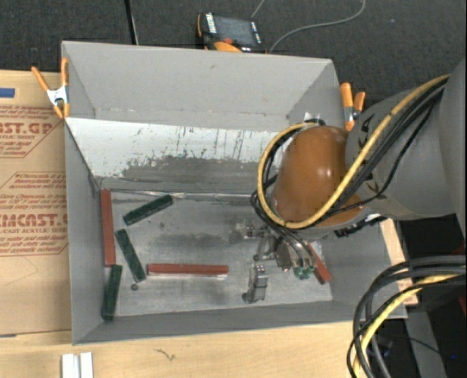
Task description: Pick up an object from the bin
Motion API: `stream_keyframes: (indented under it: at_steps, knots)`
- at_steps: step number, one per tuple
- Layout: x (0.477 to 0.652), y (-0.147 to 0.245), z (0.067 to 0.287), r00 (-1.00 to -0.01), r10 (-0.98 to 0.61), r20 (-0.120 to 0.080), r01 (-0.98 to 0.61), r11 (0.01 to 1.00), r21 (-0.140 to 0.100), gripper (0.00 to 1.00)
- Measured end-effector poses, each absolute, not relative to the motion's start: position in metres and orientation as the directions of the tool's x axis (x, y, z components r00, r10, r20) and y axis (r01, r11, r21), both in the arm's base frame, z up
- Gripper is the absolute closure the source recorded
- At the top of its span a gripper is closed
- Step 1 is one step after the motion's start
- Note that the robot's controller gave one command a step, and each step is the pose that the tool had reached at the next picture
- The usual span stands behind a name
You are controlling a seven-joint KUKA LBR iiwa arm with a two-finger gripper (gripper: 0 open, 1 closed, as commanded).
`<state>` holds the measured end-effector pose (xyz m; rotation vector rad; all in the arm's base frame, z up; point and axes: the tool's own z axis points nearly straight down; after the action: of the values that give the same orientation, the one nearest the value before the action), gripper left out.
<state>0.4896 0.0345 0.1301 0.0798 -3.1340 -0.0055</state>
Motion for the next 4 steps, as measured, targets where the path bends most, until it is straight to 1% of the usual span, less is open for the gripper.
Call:
stream_keyframes:
  at_steps: [1, 2, 3, 4]
  knots:
    - [0.501, 0.089, 0.066, -0.998, -0.057, 0.004, -0.057, 0.998, 0.003, 0.00]
    - [0.503, 0.086, 0.070, -0.999, -0.053, -0.002, -0.053, 0.999, 0.001, 1.00]
    - [0.523, 0.067, 0.178, -0.996, -0.084, -0.010, -0.084, 0.996, 0.000, 1.00]
    - [0.521, 0.068, 0.173, -0.996, -0.085, -0.002, -0.085, 0.996, 0.000, 0.00]
